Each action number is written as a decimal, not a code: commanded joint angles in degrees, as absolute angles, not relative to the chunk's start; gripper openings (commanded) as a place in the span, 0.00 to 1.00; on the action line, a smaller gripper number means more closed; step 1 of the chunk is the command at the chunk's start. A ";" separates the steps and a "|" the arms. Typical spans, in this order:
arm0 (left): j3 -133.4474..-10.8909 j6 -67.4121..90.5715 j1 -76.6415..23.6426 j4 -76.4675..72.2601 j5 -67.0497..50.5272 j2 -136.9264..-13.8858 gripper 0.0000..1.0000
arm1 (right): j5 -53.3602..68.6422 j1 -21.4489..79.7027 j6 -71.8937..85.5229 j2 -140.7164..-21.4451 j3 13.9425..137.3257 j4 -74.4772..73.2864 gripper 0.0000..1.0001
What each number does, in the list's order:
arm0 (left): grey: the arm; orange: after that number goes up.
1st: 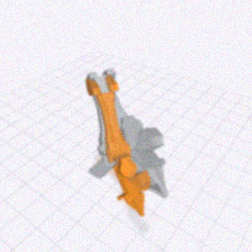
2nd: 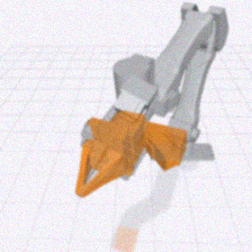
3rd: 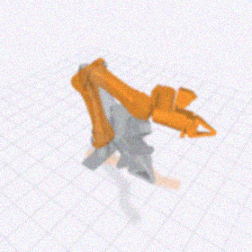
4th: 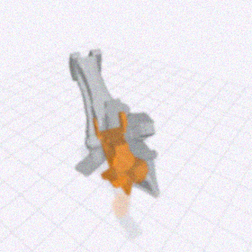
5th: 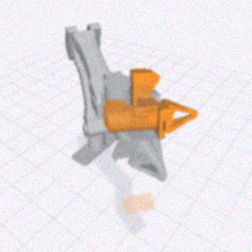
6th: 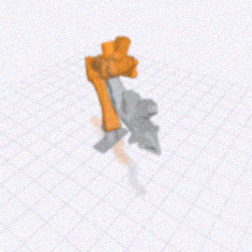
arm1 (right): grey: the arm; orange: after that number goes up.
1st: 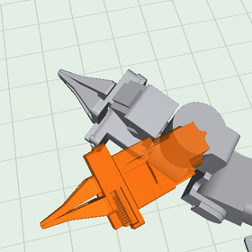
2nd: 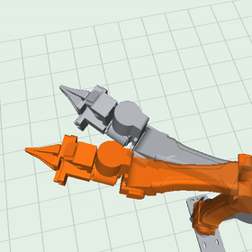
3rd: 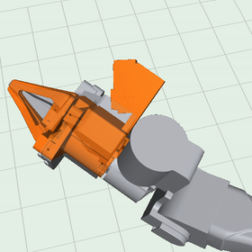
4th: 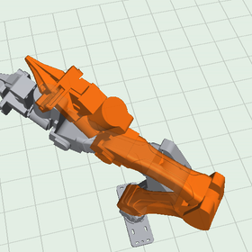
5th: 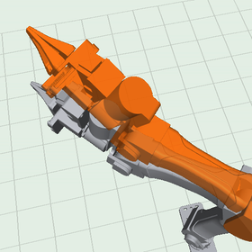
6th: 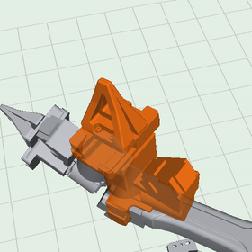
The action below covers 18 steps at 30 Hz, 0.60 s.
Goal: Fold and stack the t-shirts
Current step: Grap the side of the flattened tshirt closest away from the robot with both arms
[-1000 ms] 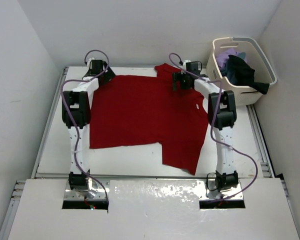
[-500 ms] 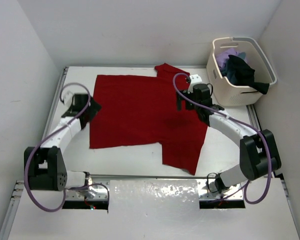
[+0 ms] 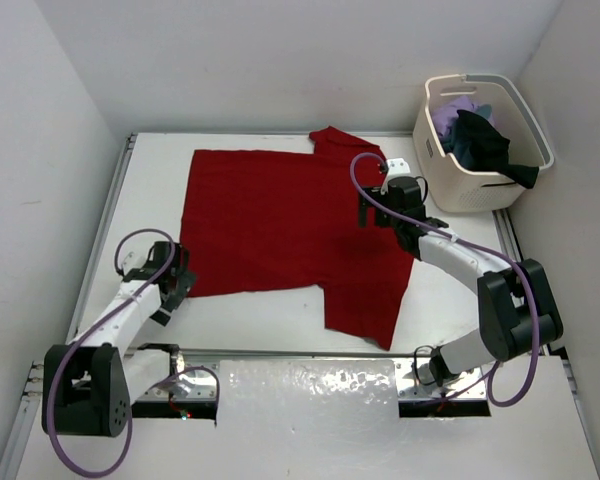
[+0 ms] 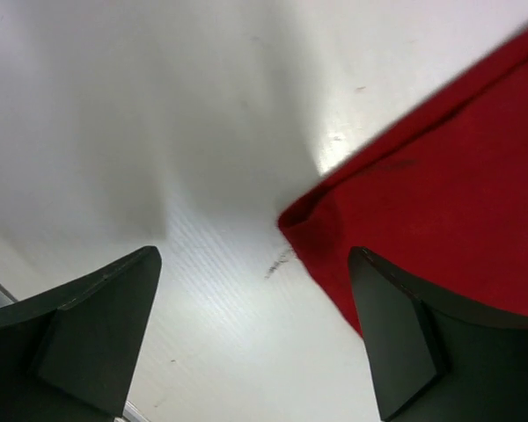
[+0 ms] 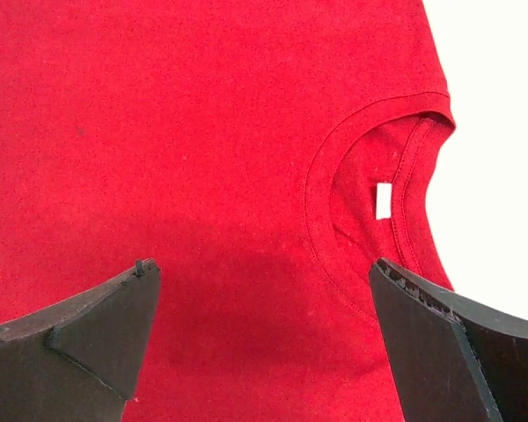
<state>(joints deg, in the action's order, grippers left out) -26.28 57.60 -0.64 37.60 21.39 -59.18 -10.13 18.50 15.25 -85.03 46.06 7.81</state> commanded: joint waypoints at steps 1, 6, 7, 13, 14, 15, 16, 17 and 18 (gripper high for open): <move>-25.58 59.07 -0.35 34.63 21.89 -61.08 0.84 | -10.81 18.63 16.00 -84.29 47.46 10.46 0.99; -25.31 57.92 -0.35 30.94 21.35 -64.24 0.68 | -11.51 18.54 16.61 -84.55 47.37 9.49 0.99; -25.23 58.01 -0.35 30.59 21.62 -64.94 0.66 | -11.08 18.54 16.70 -84.29 47.29 9.14 0.99; -26.80 54.59 -0.35 24.70 18.64 -69.60 0.42 | -9.67 19.07 17.23 -82.36 45.18 7.04 0.99; -26.98 53.88 -0.35 24.78 18.11 -70.13 0.39 | -10.02 19.25 17.23 -82.01 45.00 6.25 0.99; -27.07 53.53 -0.35 24.79 17.15 -70.40 0.25 | -10.63 19.42 17.49 -81.31 44.83 5.37 0.99; -26.46 53.00 -0.35 24.61 16.44 -70.57 0.19 | -11.59 19.77 17.75 -80.86 44.65 3.71 0.99; -26.02 52.65 -0.35 23.30 15.83 -70.58 0.06 | -12.38 19.95 17.84 -80.42 44.13 3.00 0.99; -25.49 52.47 -0.35 22.42 14.52 -70.40 0.00 | -12.48 20.13 18.02 -79.90 43.77 2.12 0.99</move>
<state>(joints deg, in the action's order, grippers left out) -27.03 54.11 -0.64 25.41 19.25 -69.38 -10.76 19.31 16.71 -83.02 44.62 4.32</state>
